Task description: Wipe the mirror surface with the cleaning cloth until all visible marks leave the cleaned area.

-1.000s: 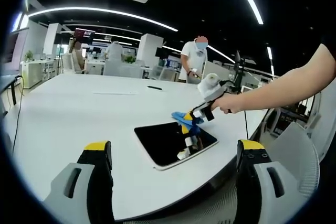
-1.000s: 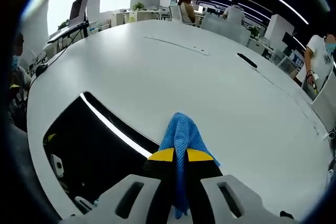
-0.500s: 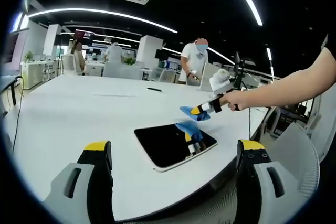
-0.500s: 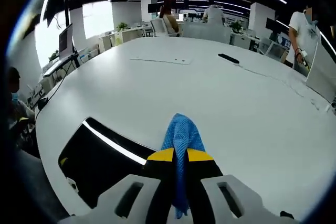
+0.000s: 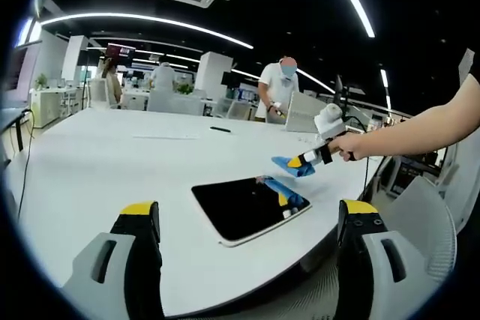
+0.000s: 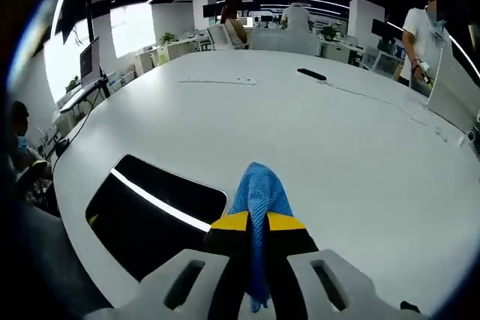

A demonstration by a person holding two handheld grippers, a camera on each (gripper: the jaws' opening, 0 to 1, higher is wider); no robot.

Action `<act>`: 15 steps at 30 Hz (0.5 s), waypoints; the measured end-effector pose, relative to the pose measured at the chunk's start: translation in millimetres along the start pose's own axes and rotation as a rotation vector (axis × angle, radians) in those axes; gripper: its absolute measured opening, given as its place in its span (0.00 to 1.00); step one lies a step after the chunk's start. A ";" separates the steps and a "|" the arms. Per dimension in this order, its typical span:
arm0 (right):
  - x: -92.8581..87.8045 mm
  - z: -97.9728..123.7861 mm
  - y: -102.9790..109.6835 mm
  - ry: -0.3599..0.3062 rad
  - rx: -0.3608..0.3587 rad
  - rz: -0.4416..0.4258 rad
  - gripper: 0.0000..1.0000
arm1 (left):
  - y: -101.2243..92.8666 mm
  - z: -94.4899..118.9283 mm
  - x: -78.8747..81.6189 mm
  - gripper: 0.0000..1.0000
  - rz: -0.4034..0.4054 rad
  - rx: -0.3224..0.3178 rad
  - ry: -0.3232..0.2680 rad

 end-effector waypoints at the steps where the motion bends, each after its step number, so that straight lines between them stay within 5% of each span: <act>1: -1.6 -0.6 0.2 0.000 0.000 0.000 0.01 | -0.1 0.0 0.0 0.98 0.000 0.000 -0.001; 15: -34.2 -22.1 9.7 0.079 0.020 0.005 0.02 | 0.4 0.1 -0.6 0.98 0.002 0.001 0.003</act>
Point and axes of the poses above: the point that each gripper's makers call its tool centre point, and the gripper's own axes: z roughly backward along the fingers, y roughly to its left, x roughly out of its top, the point moved 7 cm from there along z, roughly backward along the fingers, and after that the axes turned 15 degrees about y, right-handed, at the moved point
